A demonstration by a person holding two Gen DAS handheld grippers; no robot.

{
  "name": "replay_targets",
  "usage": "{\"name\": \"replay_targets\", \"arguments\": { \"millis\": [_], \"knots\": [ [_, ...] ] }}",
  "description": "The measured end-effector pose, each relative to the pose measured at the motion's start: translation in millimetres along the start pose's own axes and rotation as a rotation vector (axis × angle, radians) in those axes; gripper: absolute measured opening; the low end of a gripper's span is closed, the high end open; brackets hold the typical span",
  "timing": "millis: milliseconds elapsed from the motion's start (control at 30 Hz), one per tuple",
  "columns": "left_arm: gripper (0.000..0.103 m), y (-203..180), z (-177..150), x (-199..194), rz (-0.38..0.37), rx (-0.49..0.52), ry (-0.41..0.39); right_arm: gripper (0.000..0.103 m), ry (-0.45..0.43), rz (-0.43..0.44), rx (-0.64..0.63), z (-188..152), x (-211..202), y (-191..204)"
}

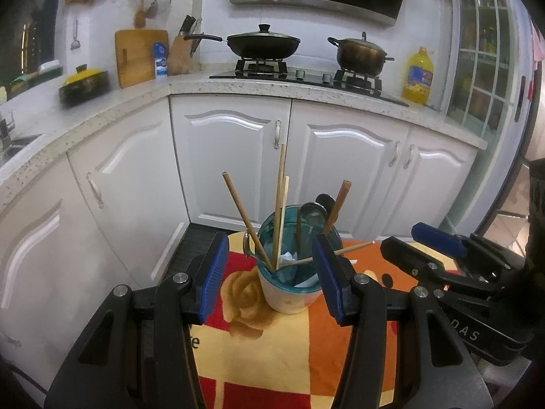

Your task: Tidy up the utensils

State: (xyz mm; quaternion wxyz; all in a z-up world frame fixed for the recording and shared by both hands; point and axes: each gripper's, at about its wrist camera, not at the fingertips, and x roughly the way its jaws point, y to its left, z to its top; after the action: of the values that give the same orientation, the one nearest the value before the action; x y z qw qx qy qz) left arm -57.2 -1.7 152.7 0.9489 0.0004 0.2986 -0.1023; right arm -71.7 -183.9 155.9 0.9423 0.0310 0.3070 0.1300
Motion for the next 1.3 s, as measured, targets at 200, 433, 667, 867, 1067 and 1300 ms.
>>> {"name": "replay_targets", "arguments": {
  "millis": [200, 433, 667, 867, 1067, 1300],
  "knots": [
    [0.05, 0, -1, -2, 0.019, 0.005, -0.007, 0.051, -0.002, -0.003, -0.005, 1, 0, 2],
    [0.05, 2, -1, -2, 0.038, 0.002, -0.01, 0.051, -0.005, -0.01, -0.011, 4, 1, 5],
    [0.05, 2, -2, 0, 0.058, -0.002, -0.007, 0.055, 0.002, -0.017, -0.024, 5, 4, 7],
    [0.05, 4, -3, 1, 0.066, 0.001, -0.006, 0.055, 0.006, -0.018, -0.029, 7, 6, 8],
    [0.05, 5, -3, 4, 0.072, 0.002, -0.004, 0.056, 0.01, -0.02, -0.029, 7, 7, 7],
    [0.05, 7, -4, 6, 0.074, 0.002, 0.001, 0.056, 0.017, -0.021, -0.034, 6, 11, 6]
  ]
}}
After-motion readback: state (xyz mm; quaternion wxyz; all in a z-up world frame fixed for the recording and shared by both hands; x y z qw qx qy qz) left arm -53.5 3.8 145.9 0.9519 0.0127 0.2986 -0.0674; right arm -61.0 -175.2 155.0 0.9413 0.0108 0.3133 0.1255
